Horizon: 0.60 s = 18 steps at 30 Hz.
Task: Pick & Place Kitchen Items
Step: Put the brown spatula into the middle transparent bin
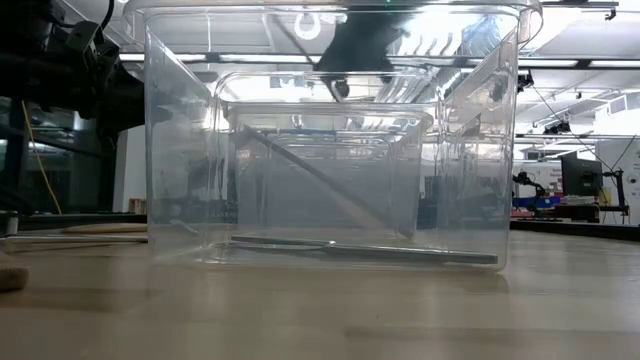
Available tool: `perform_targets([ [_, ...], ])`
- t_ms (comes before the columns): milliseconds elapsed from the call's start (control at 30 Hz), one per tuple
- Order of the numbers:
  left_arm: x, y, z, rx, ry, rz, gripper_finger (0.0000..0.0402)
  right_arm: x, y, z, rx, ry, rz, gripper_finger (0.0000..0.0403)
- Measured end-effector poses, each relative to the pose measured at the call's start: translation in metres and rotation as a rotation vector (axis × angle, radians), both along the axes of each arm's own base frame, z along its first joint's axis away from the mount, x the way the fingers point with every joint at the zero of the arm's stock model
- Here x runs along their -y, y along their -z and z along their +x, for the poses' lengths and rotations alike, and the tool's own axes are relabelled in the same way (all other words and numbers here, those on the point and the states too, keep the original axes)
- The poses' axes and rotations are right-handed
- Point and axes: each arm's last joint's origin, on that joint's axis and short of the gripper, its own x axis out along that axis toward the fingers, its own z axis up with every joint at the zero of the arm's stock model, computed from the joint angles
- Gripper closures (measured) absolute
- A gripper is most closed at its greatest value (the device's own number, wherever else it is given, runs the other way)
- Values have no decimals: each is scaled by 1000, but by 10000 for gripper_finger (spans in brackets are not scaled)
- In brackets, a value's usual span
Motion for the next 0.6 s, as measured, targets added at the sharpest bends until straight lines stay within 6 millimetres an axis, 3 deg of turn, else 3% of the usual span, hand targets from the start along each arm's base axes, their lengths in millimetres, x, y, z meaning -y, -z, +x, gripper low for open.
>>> perform_targets([
  [267, 0, 0, 0, 1, 0, 0, 258, -2, 23, 9, -127, -98, 2, 311],
  [600, 0, 0, 0, 0, 0, 0, 258, -6, 33, 4, -242, 70, -29, 311],
])
